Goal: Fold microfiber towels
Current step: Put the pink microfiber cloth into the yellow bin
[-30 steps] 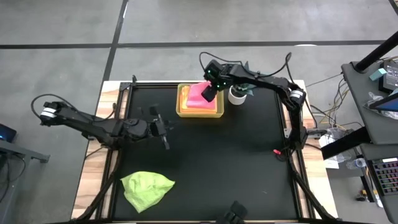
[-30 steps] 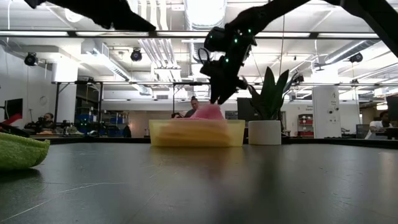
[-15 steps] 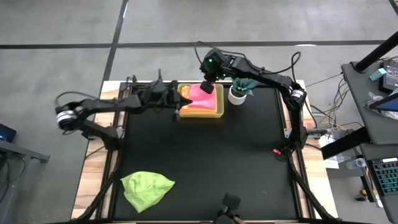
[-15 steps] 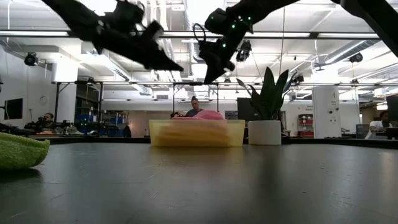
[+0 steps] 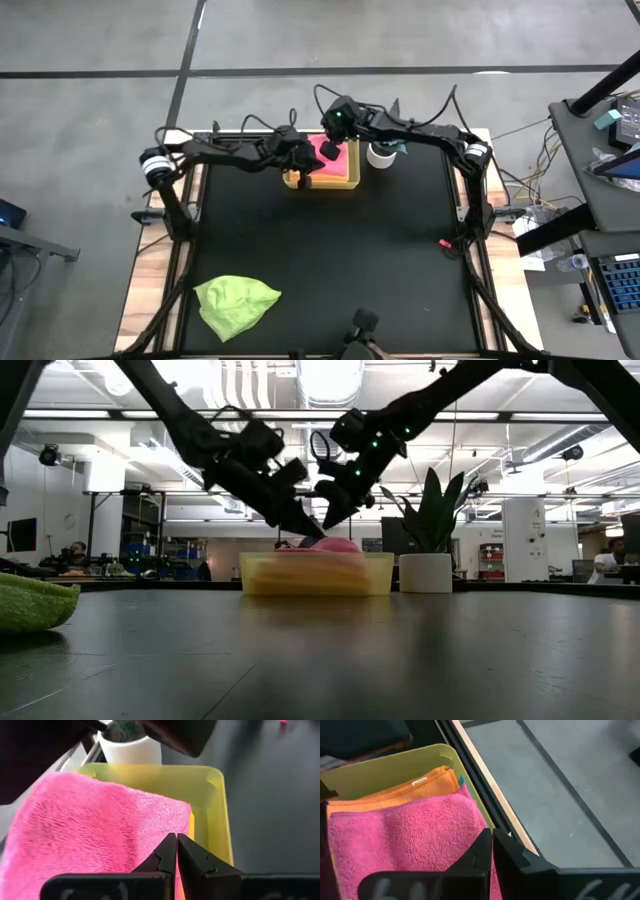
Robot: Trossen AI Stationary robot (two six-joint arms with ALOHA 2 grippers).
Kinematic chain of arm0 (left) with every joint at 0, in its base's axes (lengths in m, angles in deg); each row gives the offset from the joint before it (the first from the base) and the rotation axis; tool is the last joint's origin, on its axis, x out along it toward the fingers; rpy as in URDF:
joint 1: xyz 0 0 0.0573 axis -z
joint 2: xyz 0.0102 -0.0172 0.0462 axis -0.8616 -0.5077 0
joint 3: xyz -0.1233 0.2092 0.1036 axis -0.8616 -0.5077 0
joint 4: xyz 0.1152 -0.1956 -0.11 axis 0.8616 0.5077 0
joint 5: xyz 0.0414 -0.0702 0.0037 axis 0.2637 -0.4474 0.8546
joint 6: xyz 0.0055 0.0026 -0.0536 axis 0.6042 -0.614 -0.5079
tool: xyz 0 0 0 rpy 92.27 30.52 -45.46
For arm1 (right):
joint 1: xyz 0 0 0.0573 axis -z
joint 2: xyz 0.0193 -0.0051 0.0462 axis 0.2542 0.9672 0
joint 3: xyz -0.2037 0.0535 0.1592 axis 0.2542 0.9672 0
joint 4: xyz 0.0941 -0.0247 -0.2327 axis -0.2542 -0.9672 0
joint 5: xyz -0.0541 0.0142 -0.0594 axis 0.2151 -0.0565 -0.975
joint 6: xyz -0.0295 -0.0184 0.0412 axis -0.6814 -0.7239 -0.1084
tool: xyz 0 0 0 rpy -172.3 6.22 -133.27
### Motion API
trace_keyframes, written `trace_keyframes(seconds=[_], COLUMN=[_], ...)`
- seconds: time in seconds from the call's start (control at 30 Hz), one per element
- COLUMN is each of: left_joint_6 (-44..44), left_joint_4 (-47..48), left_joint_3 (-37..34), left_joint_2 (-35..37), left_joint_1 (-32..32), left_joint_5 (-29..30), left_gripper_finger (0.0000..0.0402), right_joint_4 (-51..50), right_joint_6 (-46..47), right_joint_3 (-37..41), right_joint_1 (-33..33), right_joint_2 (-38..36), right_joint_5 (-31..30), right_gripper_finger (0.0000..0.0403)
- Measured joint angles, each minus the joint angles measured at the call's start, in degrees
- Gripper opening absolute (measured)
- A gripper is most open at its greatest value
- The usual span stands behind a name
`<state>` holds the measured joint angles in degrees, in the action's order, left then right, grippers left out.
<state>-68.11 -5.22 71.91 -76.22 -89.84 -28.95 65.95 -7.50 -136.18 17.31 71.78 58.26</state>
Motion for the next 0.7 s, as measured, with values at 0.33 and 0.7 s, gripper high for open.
trace_keyframes(seconds=[0.33,0.7], left_joint_6=[-7.7,-9.1], left_joint_4=[1.3,7.0], left_joint_3=[-0.4,-0.4], left_joint_2=[-3.8,-2.5], left_joint_1=[0.0,0.5], left_joint_5=[0.2,-2.5], left_gripper_finger=[0.0,0.0], right_joint_4=[5.4,5.5], right_joint_6=[0.6,0.5], right_joint_3=[2.9,2.1], right_joint_1=[0.0,0.0], right_joint_2=[4.1,8.9], right_joint_5=[0.3,-0.4], right_gripper_finger=[0.0008,0.0008])
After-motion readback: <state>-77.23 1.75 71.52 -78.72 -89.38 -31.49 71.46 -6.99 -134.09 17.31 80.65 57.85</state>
